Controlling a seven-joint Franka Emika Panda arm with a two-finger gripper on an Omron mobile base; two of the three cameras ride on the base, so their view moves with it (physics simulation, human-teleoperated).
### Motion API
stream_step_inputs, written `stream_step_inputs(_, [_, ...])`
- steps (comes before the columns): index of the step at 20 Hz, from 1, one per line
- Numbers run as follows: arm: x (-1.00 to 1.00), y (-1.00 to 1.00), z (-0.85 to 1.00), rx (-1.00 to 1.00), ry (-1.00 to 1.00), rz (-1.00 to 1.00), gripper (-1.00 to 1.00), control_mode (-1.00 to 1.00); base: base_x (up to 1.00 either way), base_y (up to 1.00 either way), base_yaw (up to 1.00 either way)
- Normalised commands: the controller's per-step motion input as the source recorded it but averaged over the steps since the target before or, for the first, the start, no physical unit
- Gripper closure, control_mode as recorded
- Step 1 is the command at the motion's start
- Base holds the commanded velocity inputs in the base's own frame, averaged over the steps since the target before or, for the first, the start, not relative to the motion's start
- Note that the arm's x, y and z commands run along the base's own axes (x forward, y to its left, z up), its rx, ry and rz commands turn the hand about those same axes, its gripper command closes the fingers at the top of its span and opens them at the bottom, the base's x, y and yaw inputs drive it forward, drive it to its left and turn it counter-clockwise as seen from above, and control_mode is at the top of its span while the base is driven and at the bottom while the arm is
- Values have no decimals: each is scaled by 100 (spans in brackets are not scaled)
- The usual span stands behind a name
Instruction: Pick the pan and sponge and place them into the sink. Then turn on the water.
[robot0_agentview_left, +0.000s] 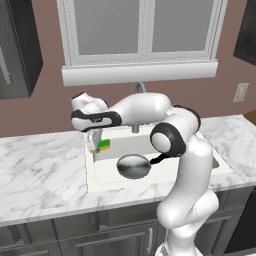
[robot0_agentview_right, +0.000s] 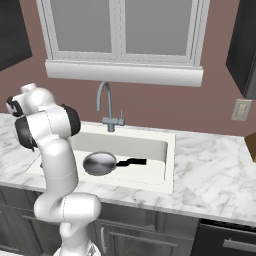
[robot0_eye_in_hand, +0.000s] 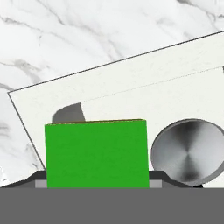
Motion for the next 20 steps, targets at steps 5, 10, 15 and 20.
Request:
stream_step_inputs(5, [0,-3,0,-1,0,-23,100,-100,0,0,0])
stream_step_inputs(10, [-1,-23,-9,-3,-4,-15,100,-100,0,0,0])
stream_step_inputs(15, [0,-33,-23,-6,-11,-9,100,-100,0,0,0])
stream_step_inputs(20, [0,-39,-21,-3,-14,-5,100,-100,0,0,0])
